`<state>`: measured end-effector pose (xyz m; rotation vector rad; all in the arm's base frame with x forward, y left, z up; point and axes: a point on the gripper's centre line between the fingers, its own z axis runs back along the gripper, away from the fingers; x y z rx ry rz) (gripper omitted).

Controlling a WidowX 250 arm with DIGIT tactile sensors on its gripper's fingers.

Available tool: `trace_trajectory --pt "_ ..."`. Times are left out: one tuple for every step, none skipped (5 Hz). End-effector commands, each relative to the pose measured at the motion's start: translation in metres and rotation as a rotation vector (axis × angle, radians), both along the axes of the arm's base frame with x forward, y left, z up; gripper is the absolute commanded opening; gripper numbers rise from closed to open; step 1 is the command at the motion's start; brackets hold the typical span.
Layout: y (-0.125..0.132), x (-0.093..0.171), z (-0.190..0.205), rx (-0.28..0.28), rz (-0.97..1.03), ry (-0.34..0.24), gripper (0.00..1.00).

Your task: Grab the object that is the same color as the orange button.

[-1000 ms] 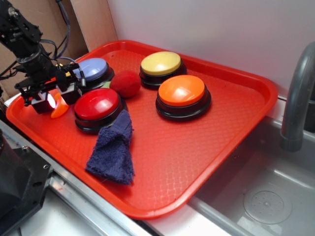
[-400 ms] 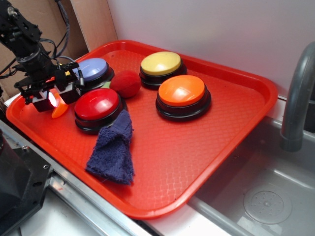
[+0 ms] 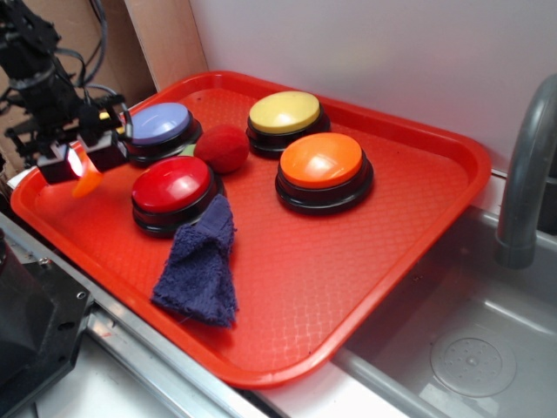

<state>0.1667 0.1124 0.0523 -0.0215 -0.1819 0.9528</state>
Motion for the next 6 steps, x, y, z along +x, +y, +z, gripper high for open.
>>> trace_trajectory --pt "-0.031 0.007 0.056 0.015 -0.238 -0.008 0.00" --pt "-0.062 0.006 0.079 -0.039 -0.431 0.016 0.00" --pt "-0.094 0.007 0.094 -0.062 -0.589 0.048 0.00" --pt "-0.125 0.004 0.098 -0.048 -0.695 0.054 0.00" --pt "-0.146 -0.003 0.100 -0.030 -0.779 0.031 0.00" --pt "-0.146 -0.006 0.096 -0.009 -0.739 0.028 0.00"
